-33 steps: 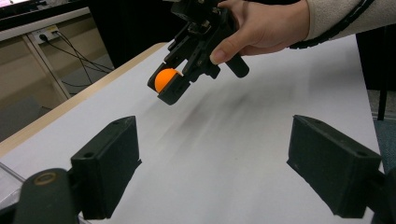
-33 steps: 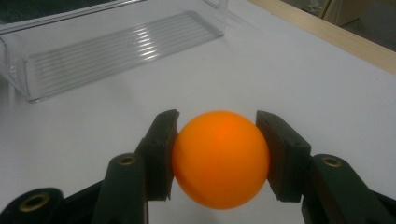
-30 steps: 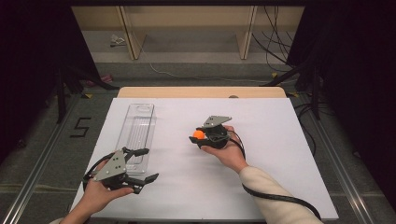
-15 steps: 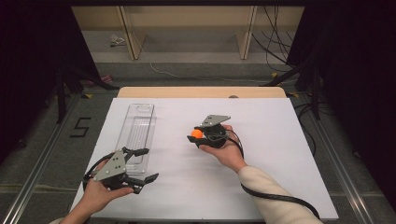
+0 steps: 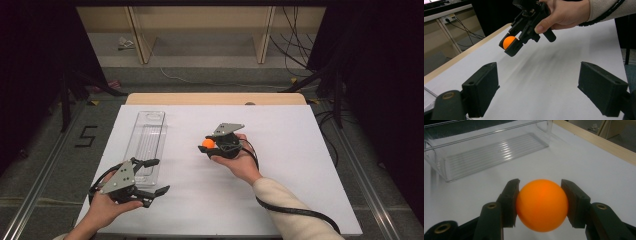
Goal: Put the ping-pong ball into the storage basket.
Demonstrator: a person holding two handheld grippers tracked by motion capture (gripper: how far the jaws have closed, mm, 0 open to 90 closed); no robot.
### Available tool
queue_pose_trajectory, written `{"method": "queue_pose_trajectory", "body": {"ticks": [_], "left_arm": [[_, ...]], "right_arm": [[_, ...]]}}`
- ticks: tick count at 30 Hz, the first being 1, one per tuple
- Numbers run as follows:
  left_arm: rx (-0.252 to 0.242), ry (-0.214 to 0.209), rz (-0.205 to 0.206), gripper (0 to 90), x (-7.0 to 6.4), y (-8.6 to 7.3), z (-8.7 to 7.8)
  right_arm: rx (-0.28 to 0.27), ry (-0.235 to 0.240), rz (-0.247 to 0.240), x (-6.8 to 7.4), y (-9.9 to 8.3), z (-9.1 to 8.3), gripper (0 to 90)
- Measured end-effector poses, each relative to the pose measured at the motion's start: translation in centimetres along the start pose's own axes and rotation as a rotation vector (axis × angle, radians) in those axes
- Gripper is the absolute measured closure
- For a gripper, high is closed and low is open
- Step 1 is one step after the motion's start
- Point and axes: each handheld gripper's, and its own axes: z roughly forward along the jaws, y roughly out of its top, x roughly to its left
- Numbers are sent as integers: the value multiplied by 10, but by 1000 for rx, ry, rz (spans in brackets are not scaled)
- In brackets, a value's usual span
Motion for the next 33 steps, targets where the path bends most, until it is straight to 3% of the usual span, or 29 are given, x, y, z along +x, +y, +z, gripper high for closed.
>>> {"method": "queue_pose_trajectory", "body": {"ticks": [33], "left_arm": [[-1,1,0,162,0,0,0]], "right_arm": [[-12,18,-11,9,8,7,514]]}}
